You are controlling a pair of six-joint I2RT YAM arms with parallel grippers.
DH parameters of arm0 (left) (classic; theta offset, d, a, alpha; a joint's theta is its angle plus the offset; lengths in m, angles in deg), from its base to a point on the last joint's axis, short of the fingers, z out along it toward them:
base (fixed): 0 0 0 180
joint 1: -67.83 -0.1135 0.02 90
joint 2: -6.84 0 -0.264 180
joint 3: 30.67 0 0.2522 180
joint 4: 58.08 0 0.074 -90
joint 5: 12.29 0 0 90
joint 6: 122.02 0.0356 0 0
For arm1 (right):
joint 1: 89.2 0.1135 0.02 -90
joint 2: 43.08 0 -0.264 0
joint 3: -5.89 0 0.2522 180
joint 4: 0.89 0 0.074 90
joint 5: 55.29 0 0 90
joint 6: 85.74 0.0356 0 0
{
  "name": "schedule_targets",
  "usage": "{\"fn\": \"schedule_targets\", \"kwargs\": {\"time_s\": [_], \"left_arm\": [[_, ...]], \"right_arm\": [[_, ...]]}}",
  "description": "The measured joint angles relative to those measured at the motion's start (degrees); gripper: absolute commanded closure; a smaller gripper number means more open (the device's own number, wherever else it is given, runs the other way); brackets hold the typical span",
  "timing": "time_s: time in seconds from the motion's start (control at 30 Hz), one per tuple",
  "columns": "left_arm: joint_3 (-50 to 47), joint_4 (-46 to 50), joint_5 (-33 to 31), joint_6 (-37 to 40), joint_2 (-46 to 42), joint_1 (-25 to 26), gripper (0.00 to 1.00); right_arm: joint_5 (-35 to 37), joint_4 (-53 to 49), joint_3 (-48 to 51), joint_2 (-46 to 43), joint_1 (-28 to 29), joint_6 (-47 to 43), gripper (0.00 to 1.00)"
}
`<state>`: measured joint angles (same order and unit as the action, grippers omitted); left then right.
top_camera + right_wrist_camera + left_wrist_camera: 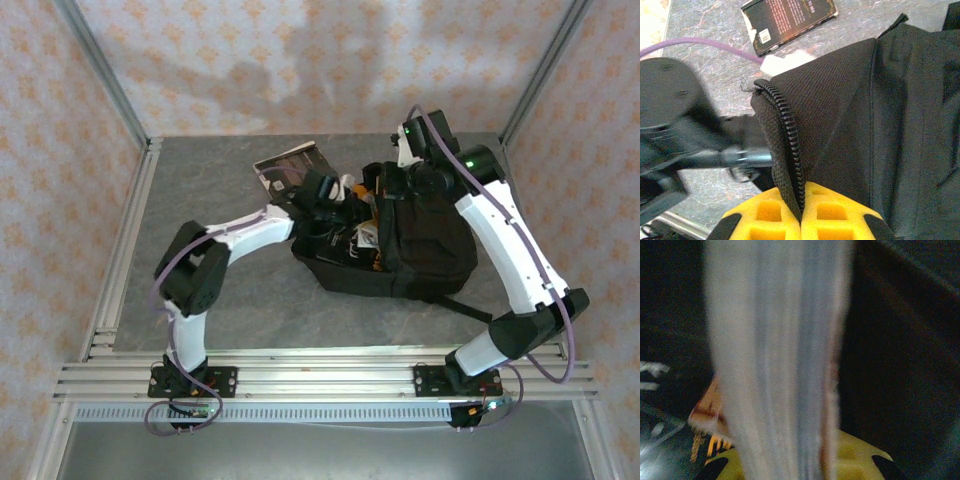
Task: Pack the student bag
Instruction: Place the book in the student bag, then close the student bag at the center of the table.
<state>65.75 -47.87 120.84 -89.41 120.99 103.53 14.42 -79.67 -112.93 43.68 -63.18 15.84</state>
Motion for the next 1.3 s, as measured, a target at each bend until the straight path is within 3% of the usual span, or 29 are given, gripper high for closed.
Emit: {"fn": "schedule_targets", "kwargs": {"time_s": [0.03, 0.1, 0.17, 0.33, 0.5, 0.63, 0.77, 0.8, 0.83, 0.87, 0.9, 0.97, 1.0, 1.17, 1.3], "left_arm": [[1.84, -0.04, -0.02, -0.04, 2.10, 0.48, 0.88], [5.33, 0.28, -0.09, 0.13, 5.90, 1.68, 0.63], [7.10, 2.45, -0.48, 0.76, 7.48, 2.69, 0.53], [8.28, 13.53, -3.80, 6.69, 5.66, 2.93, 0.42], [5.90, 23.89, -6.91, 13.88, -1.95, 0.09, 0.37], [3.65, 28.30, -7.96, 18.14, -11.02, -3.85, 0.38], [3.56, 31.04, -8.09, 22.45, -17.00, -8.31, 0.62], [4.17, 32.41, -8.66, 23.67, -17.49, -9.38, 0.68], [4.96, 33.57, -9.35, 24.92, -17.46, -10.08, 0.74], [6.14, 34.84, -10.38, 25.94, -16.98, -10.91, 0.81], [7.54, 35.98, -11.28, 26.60, -16.15, -11.78, 0.86], [10.54, 37.00, -12.81, 26.47, -13.49, -13.42, 0.91], [11.98, 36.98, -13.60, 25.92, -11.74, -14.49, 0.92], [20.17, 36.63, -19.21, 23.34, 0.50, -19.45, 0.94], [35.98, 39.71, -25.16, 22.88, 15.63, -20.48, 0.92]], "right_arm": [[-0.55, 0.09, 0.00, 0.13, 0.00, 0.28, 1.00], [-1.36, 0.52, 0.07, 0.39, 0.00, 0.85, 1.00], [-1.70, 1.01, 0.52, 0.42, 0.00, 1.27, 1.00], [-0.63, 2.47, 2.16, 0.39, 0.02, 1.60, 1.00], [5.01, 5.11, 6.56, -1.79, 0.04, 2.78, 1.00], [7.37, 6.67, 10.73, -3.80, 0.02, 4.09, 1.00], [4.70, 9.49, 14.78, -4.20, 0.24, 4.74, 1.00], [3.63, 9.99, 15.61, -3.98, 0.55, 4.92, 0.95], [2.95, 10.27, 16.06, -3.72, 1.01, 4.94, 0.80], [2.23, 10.73, 16.48, -3.39, 1.77, 5.14, 0.57], [1.84, 11.15, 16.83, -3.21, 2.58, 5.27, 0.40], [1.57, 11.85, 17.64, -3.21, 4.11, 5.60, 0.25], [1.55, 12.17, 17.90, -3.26, 4.83, 5.81, 0.21], [2.51, 13.97, 18.10, -4.15, 5.44, 7.56, 0.20], [3.98, 16.52, 19.98, -8.00, 5.44, 9.49, 0.22]]}}
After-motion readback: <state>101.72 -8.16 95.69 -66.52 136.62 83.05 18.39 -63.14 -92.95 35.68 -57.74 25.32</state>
